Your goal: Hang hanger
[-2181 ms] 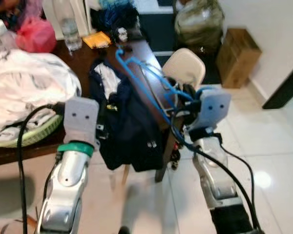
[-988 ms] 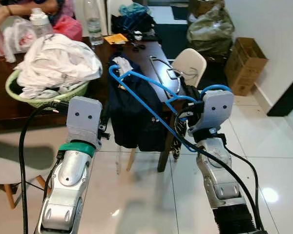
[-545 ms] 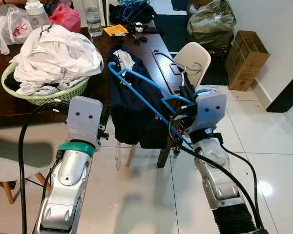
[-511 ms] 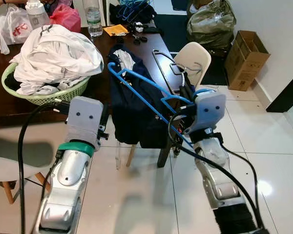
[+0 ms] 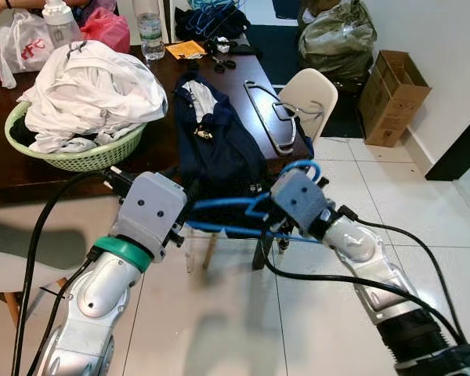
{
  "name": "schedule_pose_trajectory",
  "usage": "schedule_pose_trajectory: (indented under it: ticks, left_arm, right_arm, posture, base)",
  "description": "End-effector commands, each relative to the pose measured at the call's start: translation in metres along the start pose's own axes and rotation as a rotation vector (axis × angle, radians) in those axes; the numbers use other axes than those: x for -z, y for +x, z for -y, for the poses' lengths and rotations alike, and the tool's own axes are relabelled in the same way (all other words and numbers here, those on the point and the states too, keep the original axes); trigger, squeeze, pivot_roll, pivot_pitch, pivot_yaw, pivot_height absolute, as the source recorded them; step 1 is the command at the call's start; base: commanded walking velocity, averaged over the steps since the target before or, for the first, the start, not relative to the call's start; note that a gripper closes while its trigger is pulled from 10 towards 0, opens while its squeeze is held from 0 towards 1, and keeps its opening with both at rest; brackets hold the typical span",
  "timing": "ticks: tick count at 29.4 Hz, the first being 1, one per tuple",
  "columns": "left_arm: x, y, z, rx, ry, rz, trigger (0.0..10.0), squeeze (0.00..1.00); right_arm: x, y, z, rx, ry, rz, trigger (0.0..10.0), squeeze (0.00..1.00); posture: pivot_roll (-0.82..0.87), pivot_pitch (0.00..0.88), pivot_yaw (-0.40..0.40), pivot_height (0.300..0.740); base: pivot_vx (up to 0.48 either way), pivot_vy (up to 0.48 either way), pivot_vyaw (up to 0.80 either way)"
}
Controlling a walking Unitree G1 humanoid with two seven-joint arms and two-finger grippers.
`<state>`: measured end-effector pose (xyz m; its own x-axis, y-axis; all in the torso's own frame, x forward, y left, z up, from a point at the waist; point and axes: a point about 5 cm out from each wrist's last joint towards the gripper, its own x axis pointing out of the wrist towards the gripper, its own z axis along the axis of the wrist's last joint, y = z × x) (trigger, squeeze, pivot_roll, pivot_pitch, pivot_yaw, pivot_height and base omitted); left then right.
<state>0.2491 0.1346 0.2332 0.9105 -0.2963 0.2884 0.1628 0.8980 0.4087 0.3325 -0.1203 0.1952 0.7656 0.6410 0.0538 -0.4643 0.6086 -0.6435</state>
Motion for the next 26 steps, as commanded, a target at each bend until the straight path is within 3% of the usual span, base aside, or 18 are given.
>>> schedule_pose_trajectory:
  ticks: [1, 2, 3, 7, 8, 10, 14, 16, 20, 21, 23, 26]
  left_arm:
    - [-0.001, -0.004, 0.002, 0.043, 0.017, -0.008, 10.0, 0.0]
    - [-0.001, -0.004, 0.002, 0.043, 0.017, -0.008, 10.0, 0.0]
    - [-0.002, -0.008, 0.005, 0.101, -0.029, -0.019, 10.0, 1.0]
    - [-0.003, -0.014, 0.008, 0.18, -0.117, -0.044, 10.0, 1.0]
    - [-0.007, -0.021, 0.004, 0.248, -0.229, -0.064, 10.0, 1.0]
    - [-0.008, -0.024, 0.003, 0.279, -0.26, -0.069, 10.0, 1.0]
    - [-0.011, -0.035, -0.002, 0.378, -0.251, -0.088, 10.0, 1.0]
    - [-0.011, -0.043, -0.01, 0.438, -0.199, -0.119, 10.0, 1.0]
    - [-0.013, -0.05, -0.015, 0.498, -0.152, -0.147, 10.0, 1.0]
    - [-0.014, -0.054, -0.017, 0.544, -0.126, -0.161, 10.0, 0.0]
    - [-0.015, -0.056, -0.018, 0.587, -0.094, -0.168, 10.0, 0.0]
    - [-0.019, -0.061, -0.016, 0.697, -0.142, -0.189, 10.0, 0.0]
  right_arm:
    - [0.003, 0.002, 0.0, -0.018, 0.026, 0.003, 10.0, 0.0]
    - [0.003, 0.002, 0.0, -0.018, 0.026, 0.003, 10.0, 0.0]
    - [0.001, 0.005, 0.0, -0.006, 0.049, 0.024, 10.0, 0.0]
    - [-0.004, 0.009, -0.001, 0.007, 0.067, 0.07, 10.0, 0.0]
    - [-0.013, 0.008, -0.002, -0.01, 0.059, 0.154, 10.0, 0.0]
    - [-0.017, 0.007, -0.003, -0.021, 0.047, 0.186, 10.0, 0.0]
    - [-0.026, 0.003, -0.01, -0.108, 0.028, 0.252, 10.0, 0.0]
    - [-0.031, -0.003, -0.019, -0.195, -0.034, 0.282, 10.0, 0.0]
    - [-0.033, -0.006, -0.025, -0.243, -0.079, 0.294, 10.0, 0.0]
    - [-0.032, -0.006, -0.029, -0.265, -0.1, 0.297, 10.0, 0.0]
    - [-0.031, -0.005, -0.034, -0.289, -0.128, 0.302, 10.0, 0.0]
    - [-0.035, 0.0, -0.045, -0.327, -0.155, 0.336, 10.0, 0.0]
  posture:
    - [0.02, 0.079, 0.037, 0.74]
    - [0.02, 0.079, 0.037, 0.74]
    - [0.02, 0.081, 0.037, 0.74]
    - [0.03, 0.082, 0.039, 0.74]
    - [0.03, 0.086, 0.045, 0.74]
    - [0.03, 0.086, 0.045, 0.74]
    - [0.03, 0.09, 0.054, 0.74]
    - [0.03, 0.092, 0.058, 0.74]
    - [0.03, 0.094, 0.058, 0.74]
    - [0.04, 0.094, 0.058, 0.74]
    - [0.04, 0.093, 0.056, 0.74]
    - [0.04, 0.093, 0.053, 0.74]
  base:
    - [0.0, 0.0, 0.0]
    - [0.0, 0.0, 0.0]
    - [0.0, 0.0, 0.0]
    - [0.0, 0.0, 0.0]
    - [0.0, 0.0, 0.0]
    - [0.0, 0.0, 0.0]
    - [0.0, 0.0, 0.0]
    - [0.0, 0.0, 0.0]
    - [0.0, 0.0, 0.0]
    - [0.0, 0.0, 0.0]
    - [0.0, 0.0, 0.0]
    - [0.0, 0.0, 0.0]
